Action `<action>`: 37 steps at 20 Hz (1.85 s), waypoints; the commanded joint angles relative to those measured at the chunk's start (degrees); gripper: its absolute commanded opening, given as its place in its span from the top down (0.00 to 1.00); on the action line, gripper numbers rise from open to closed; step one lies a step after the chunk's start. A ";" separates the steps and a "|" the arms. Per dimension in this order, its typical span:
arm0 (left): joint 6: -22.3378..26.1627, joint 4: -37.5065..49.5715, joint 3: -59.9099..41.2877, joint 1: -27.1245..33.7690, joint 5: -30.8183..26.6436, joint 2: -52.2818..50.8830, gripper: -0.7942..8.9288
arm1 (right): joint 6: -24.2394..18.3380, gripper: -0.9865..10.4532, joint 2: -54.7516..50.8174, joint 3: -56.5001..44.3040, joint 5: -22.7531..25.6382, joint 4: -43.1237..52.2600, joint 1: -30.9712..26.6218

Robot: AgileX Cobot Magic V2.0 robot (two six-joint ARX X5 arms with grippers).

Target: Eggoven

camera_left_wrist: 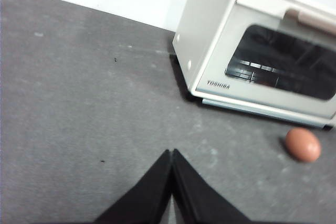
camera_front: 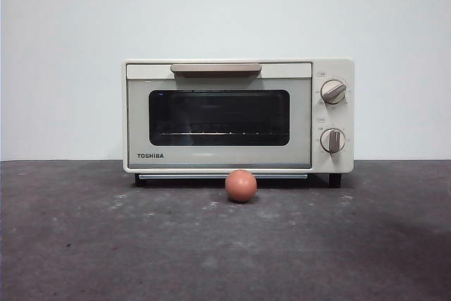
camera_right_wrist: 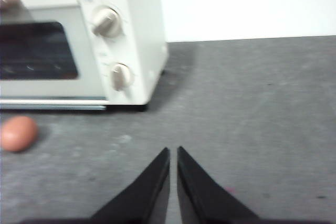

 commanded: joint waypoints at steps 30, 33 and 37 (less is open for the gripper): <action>2.25 -25.64 31.10 0.02 16.52 17.66 0.91 | 4.79 0.91 15.58 32.57 -20.04 -27.36 0.63; 7.02 -30.93 35.17 -0.04 18.23 20.70 0.91 | 3.02 0.91 19.74 36.24 -24.00 -31.12 2.25; 10.95 -36.33 38.42 -0.72 20.74 23.12 0.91 | 0.35 0.91 24.61 40.11 -26.86 -36.61 5.42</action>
